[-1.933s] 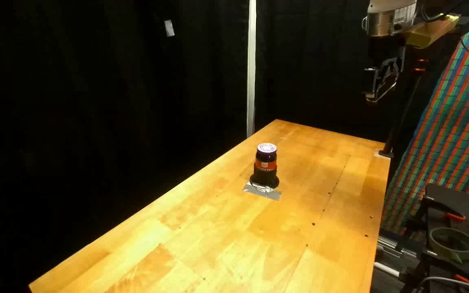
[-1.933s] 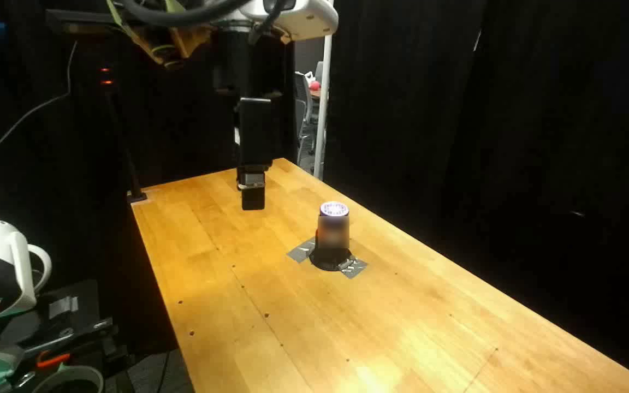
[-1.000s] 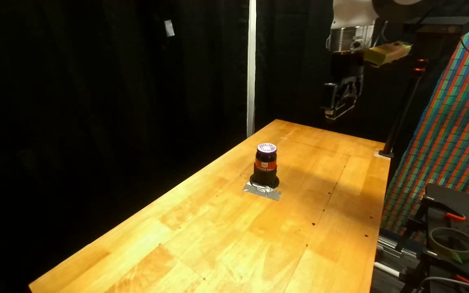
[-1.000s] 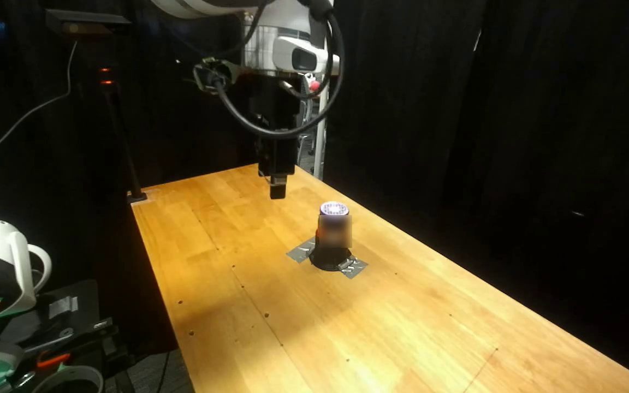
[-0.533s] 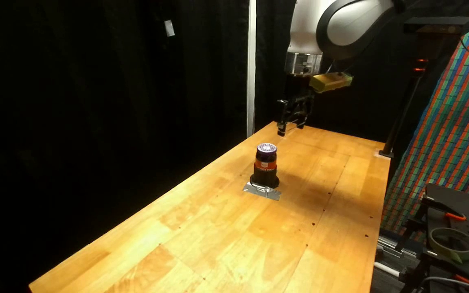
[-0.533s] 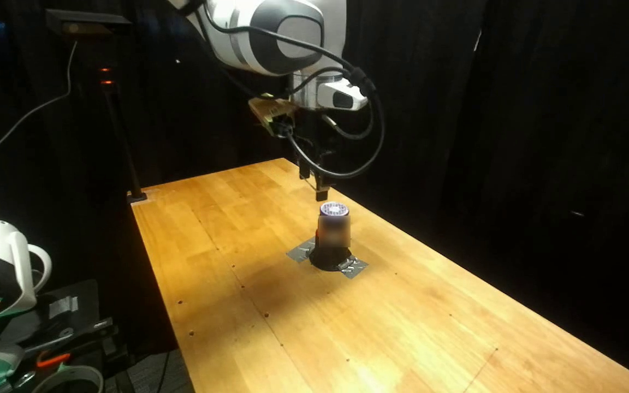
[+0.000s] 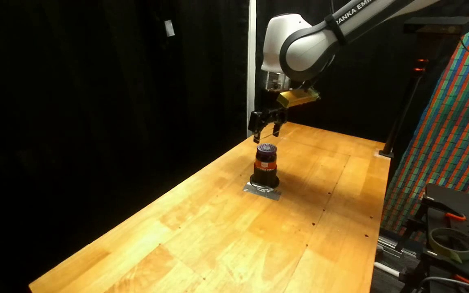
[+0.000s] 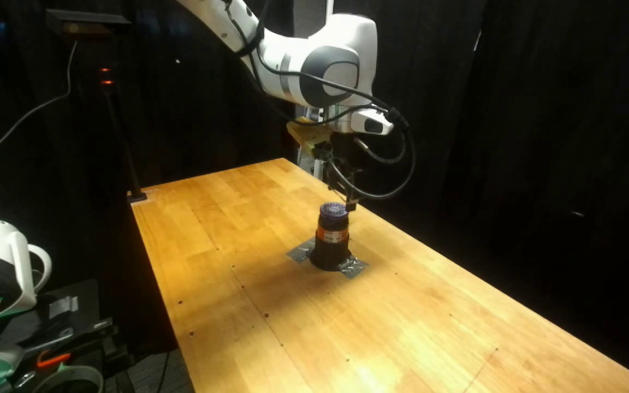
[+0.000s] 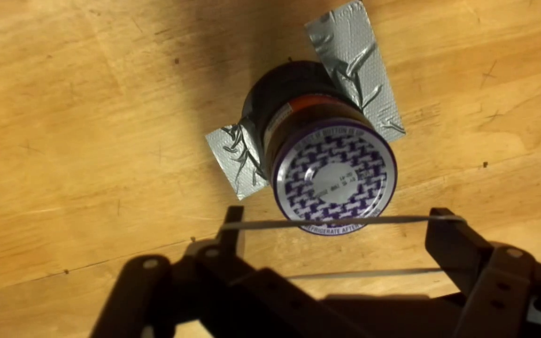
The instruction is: Put the rubber band around the brown cup
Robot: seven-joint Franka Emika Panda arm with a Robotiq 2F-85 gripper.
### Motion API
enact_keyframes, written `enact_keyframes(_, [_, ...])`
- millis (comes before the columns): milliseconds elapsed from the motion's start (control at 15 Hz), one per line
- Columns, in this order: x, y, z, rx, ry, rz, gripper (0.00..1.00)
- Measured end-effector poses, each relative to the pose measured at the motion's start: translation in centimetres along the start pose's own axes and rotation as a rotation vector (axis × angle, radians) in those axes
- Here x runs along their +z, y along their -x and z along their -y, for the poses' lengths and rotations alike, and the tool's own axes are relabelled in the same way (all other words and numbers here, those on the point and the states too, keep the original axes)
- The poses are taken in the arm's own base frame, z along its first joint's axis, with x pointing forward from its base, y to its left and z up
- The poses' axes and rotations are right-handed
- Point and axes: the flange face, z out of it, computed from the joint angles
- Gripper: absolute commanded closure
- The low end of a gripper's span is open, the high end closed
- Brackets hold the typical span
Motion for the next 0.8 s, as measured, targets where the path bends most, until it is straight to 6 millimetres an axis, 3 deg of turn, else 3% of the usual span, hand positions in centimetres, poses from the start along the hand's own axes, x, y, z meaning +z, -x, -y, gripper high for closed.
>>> enact_keyframes(333, [2.9, -1.9, 0.5, 0.002, 0.004, 0.019, 0.00])
enact_keyframes(800, [5.8, -2.4, 0.0, -0.003, 0.033, 0.103, 0.00])
